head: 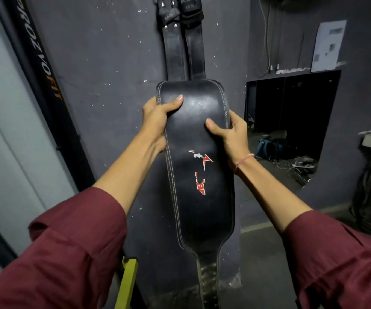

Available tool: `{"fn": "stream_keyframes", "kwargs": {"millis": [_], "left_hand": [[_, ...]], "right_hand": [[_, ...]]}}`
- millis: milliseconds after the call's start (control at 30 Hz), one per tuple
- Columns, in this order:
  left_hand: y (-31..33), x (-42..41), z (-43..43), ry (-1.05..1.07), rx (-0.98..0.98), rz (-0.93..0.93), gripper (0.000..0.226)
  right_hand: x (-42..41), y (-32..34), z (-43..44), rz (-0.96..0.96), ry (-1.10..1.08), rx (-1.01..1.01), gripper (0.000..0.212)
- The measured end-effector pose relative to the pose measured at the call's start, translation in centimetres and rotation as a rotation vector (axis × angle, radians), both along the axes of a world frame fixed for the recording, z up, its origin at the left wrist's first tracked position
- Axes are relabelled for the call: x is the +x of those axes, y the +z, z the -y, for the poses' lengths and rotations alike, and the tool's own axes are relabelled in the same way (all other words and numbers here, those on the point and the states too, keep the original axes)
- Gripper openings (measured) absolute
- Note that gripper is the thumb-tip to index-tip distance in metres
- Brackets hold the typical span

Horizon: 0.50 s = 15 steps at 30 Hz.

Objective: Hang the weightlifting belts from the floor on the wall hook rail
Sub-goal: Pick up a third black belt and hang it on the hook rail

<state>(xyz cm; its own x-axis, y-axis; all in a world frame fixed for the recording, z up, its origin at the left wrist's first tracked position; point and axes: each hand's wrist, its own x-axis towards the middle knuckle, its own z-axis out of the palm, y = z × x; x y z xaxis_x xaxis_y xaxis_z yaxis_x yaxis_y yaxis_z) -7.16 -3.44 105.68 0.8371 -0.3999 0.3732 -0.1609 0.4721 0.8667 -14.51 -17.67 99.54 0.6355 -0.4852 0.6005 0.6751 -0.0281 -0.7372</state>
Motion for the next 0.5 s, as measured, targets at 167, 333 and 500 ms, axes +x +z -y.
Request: {"fn": "stream_keyframes", "kwargs": {"millis": [167,333,500], "left_hand": [[-1.8,-0.1,0.3,0.026,-0.058,0.039,0.013],[-2.2,0.1,-0.2,0.061,-0.05,0.07,0.011],[-3.3,0.2,-0.5,0.07,-0.057,0.086,0.017]], "right_hand": [[-2.3,-10.8,1.1,-0.294,0.129,-0.132,0.083],[-4.5,-21.6,-0.2,-0.595,0.187,-0.112,0.059],[-2.6,-11.2,-0.5,-0.326,0.083,-0.038,0.051]]}}
